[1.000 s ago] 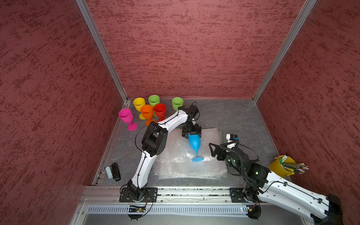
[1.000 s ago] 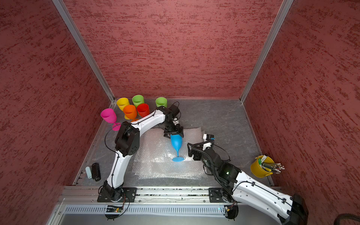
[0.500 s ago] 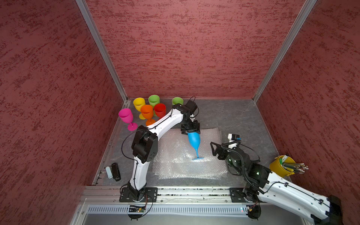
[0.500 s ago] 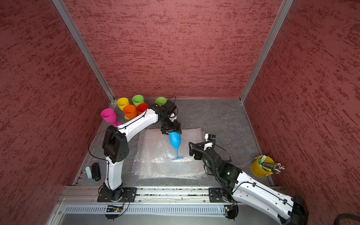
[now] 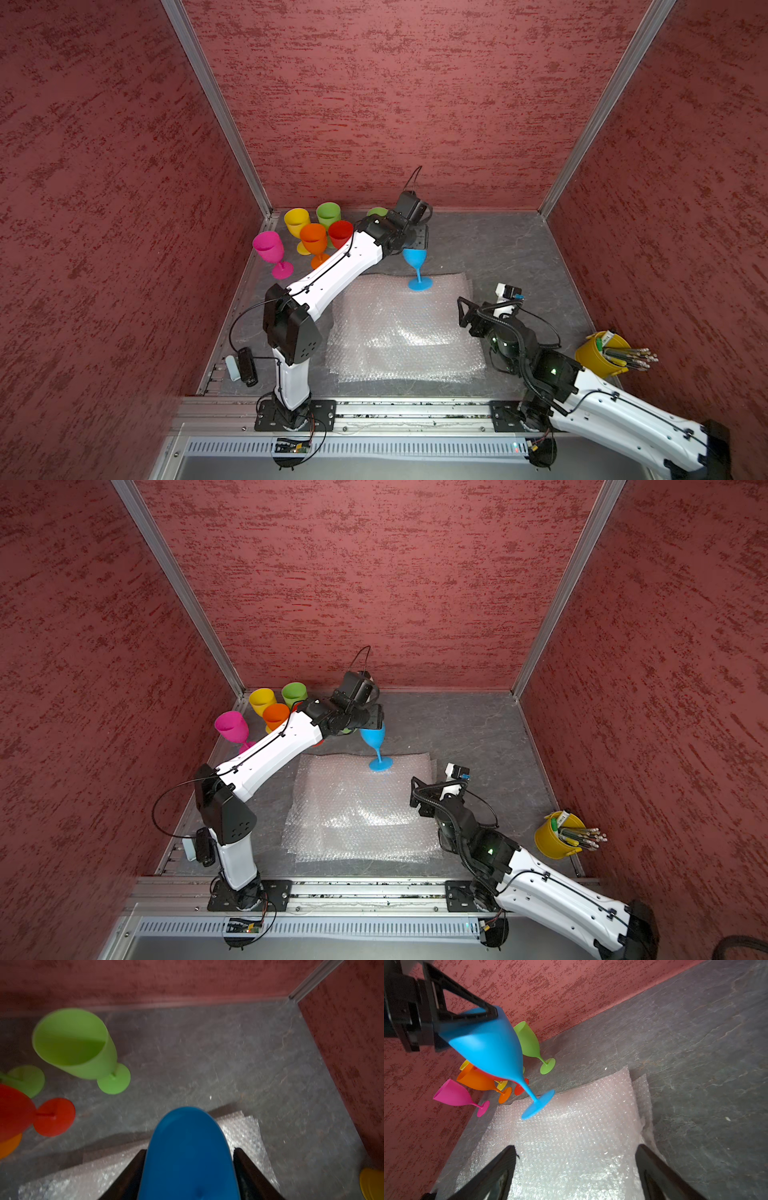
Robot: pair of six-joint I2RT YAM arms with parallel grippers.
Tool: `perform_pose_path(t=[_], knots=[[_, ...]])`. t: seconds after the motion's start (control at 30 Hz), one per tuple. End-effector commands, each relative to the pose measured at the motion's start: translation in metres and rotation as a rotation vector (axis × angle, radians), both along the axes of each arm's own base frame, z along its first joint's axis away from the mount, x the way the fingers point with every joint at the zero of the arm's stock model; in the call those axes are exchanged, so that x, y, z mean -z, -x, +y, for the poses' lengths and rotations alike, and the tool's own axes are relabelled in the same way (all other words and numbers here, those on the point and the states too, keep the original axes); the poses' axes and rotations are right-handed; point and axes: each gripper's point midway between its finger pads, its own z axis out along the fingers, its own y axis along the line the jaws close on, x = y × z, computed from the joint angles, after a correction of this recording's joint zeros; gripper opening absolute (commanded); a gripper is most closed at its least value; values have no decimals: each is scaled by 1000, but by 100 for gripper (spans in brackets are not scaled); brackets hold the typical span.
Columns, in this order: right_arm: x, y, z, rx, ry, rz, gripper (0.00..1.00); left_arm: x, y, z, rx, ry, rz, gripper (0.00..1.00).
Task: Unpack wine glasses from bubble wrap
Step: Pick up the wine glass from the bubble wrap, then place the wine glass at the center of the board.
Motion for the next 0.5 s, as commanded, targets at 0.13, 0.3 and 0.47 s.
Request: perform_pose_path(t=[0.13, 0.3, 0.47], knots=[[-12, -9, 0, 43, -13, -30, 92, -50, -67, -6, -71, -22, -441, 62], [-3, -11, 4, 41, -8, -25, 92, -30, -106, -4, -123, -78, -474, 62], [-4, -16, 7, 44, 14, -39, 93, 5, -130, -3, -163, -85, -458, 62]])
